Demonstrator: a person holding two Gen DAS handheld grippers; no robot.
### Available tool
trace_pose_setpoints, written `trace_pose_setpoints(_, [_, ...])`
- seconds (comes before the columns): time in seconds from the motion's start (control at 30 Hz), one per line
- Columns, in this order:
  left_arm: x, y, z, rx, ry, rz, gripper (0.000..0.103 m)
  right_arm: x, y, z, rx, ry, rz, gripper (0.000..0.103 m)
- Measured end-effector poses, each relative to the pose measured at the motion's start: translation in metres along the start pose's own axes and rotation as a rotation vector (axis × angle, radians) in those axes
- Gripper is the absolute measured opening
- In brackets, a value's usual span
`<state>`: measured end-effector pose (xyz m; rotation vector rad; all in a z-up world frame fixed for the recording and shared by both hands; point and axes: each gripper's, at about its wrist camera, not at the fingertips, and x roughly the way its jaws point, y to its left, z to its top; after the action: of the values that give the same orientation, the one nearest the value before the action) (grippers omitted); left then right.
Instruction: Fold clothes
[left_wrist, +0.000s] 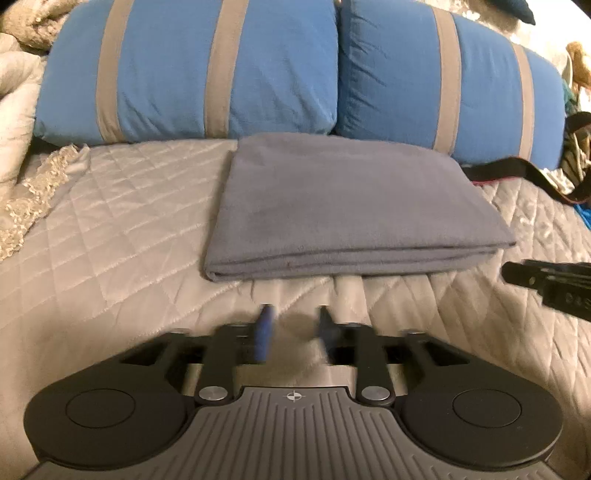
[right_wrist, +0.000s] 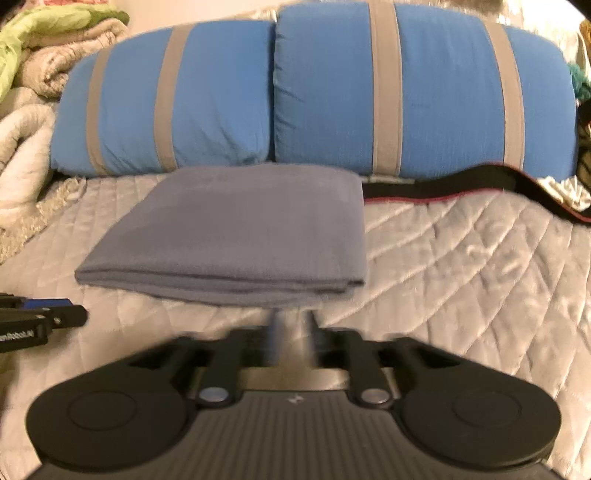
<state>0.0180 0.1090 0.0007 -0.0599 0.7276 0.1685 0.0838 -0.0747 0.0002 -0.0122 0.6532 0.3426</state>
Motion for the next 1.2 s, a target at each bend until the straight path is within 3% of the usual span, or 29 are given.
trace_pose_setpoints(0.03, [-0.002,0.0,0.0,-0.004,-0.023,0.014,0.073,-0.001,0.0,0.001,-0.001,-0.01,-0.004,0.097])
trace_pose_setpoints(0.07, [-0.004,-0.001,0.0,-0.008,-0.048,0.026,0.091,-0.002,0.001,0.001,-0.002,-0.02,-0.008,0.102])
trace_pose_setpoints(0.13, [-0.008,-0.002,0.0,-0.021,-0.103,0.042,0.093,-0.004,0.002,0.003,-0.004,-0.041,-0.015,0.103])
trace_pose_setpoints(0.2, [-0.004,-0.004,-0.001,-0.007,-0.076,0.052,0.099,-0.006,0.002,0.004,-0.006,-0.061,-0.023,0.103])
trace_pose_setpoints(0.5, [0.015,-0.013,-0.005,0.056,0.047,0.1,0.1,0.002,0.006,0.001,-0.024,-0.011,-0.053,0.103])
trace_pose_setpoints(0.6, [0.023,-0.009,-0.012,0.023,0.084,0.091,0.103,0.023,0.011,-0.007,-0.08,0.131,-0.088,0.103])
trace_pose_setpoints(1.2, [0.026,-0.01,-0.014,0.042,0.081,0.104,0.103,0.029,0.015,-0.016,-0.091,0.151,-0.115,0.103])
